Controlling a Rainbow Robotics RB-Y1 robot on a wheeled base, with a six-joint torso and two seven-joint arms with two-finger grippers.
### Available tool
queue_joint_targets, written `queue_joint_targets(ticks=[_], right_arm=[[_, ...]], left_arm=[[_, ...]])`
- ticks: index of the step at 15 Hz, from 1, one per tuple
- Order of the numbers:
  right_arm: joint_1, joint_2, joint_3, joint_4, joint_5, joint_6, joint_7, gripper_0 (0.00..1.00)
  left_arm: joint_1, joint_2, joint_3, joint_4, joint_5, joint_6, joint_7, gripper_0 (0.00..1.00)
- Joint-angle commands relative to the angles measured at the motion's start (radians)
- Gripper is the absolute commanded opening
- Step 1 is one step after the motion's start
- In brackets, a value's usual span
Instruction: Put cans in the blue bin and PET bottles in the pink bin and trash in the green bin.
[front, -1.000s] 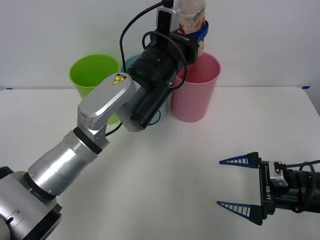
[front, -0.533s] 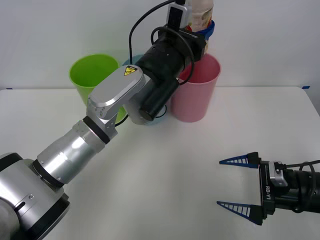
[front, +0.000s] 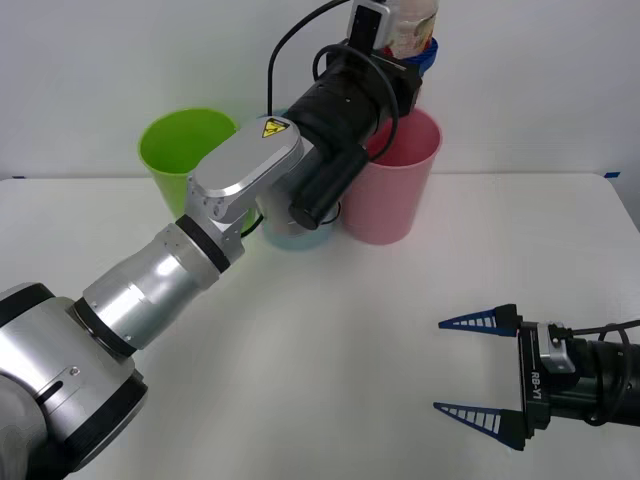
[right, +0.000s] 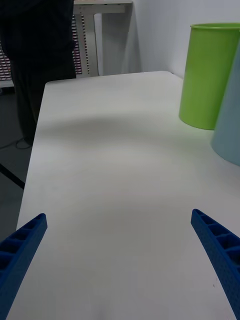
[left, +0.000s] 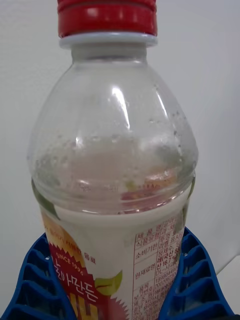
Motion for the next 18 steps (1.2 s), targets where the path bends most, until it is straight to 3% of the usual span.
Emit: queue_joint_targets(ticks=[1,7,18], right_arm=[[0.000,0.000,0.000,0.000,0.000,0.000,0.000,1.00],[0.000,0.000,0.000,0.000,0.000,0.000,0.000,1.00],[0.000,0.000,0.000,0.000,0.000,0.000,0.000,1.00]], left_arm=[[-0.017,-0.002,-0.006,0.020,0.000,0.000,0.001,0.00],[-0.060,-0.023,-0.021,0.086,0.003,0.000,0.001,0.00],[-0.060,-0.026,-0.023,0.087,0.003,0.007,0.004,0.02]])
